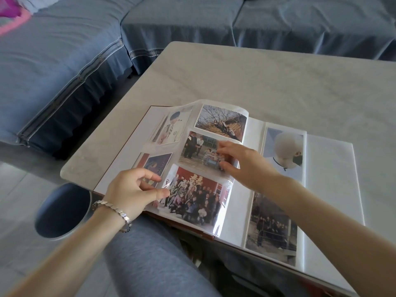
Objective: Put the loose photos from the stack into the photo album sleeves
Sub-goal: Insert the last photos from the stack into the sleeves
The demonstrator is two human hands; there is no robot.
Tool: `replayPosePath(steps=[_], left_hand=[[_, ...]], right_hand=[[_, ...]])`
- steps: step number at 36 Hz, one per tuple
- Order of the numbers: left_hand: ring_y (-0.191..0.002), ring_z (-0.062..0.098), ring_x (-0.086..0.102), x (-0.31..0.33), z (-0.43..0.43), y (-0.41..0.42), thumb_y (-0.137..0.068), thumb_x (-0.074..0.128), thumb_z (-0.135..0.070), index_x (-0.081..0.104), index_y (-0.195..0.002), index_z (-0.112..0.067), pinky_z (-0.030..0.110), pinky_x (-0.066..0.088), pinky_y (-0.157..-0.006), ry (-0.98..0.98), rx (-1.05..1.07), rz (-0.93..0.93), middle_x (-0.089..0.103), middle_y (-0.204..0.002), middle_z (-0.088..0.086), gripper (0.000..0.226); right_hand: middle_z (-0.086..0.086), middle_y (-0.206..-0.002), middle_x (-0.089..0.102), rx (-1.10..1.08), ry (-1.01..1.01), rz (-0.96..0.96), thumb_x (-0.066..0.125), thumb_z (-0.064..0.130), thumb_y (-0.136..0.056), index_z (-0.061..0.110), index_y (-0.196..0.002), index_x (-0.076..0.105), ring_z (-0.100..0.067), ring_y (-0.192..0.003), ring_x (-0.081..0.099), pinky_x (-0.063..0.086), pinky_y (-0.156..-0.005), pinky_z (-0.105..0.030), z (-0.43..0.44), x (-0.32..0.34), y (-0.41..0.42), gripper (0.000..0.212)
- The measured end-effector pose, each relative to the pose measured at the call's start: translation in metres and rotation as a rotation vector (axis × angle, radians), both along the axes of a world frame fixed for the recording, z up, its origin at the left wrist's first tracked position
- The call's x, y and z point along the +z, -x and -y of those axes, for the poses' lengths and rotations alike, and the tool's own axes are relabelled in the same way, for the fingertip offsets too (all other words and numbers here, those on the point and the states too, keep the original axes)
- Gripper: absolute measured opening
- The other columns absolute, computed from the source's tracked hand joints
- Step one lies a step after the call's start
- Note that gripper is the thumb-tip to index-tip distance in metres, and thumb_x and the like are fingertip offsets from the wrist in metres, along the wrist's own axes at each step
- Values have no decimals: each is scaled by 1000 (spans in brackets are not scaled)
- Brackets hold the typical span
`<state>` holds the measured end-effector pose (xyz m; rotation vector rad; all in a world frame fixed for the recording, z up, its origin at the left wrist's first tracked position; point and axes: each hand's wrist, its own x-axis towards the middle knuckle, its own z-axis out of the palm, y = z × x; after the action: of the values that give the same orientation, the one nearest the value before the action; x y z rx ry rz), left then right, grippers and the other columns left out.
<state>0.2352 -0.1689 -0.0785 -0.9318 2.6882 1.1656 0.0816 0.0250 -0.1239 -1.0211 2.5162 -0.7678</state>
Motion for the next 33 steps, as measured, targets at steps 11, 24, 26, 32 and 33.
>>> replayPosePath(steps=[11, 24, 26, 32, 33], left_hand=[[-64, 21, 70, 5, 3, -1, -47, 78, -40, 70, -69, -13, 32, 55, -65, -173, 64, -11, 70, -60, 3, 36], [-58, 18, 67, -11, -1, -7, -64, 83, -28, 66, -59, -17, 40, 57, -63, 38, 71, -142, 66, -53, -2, 20], [-60, 13, 65, -11, -2, -7, -65, 82, -30, 65, -58, -22, 31, 55, -60, 111, 30, -154, 66, -54, -6, 20], [-69, 0, 59, -13, -9, -12, -61, 84, -11, 67, -57, -13, 5, 45, -66, 336, -91, -397, 64, -72, -11, 18], [-68, 3, 61, -15, -10, -13, -61, 84, -10, 68, -58, -10, 5, 45, -67, 352, -93, -421, 66, -73, -8, 17]], right_hand=[[10, -149, 34, 7, -36, -28, 50, 29, -95, 21, -136, 47, -13, -133, 37, 27, -107, -26, 1, 2, -1, 42], [9, -150, 31, -1, -38, -32, 48, 29, -96, 22, -138, 44, -12, -137, 30, 21, -109, -25, 2, 2, -4, 43], [9, -150, 31, 1, -36, -33, 49, 29, -95, 22, -138, 44, -12, -137, 30, 21, -110, -25, 2, 2, -3, 43], [10, -150, 32, -9, -16, -25, 50, 28, -95, 22, -137, 45, -12, -137, 31, 22, -110, -26, 2, 1, -3, 43], [10, -150, 32, -11, -16, -23, 50, 28, -95, 22, -137, 45, -12, -136, 32, 22, -110, -26, 2, 1, -3, 43]])
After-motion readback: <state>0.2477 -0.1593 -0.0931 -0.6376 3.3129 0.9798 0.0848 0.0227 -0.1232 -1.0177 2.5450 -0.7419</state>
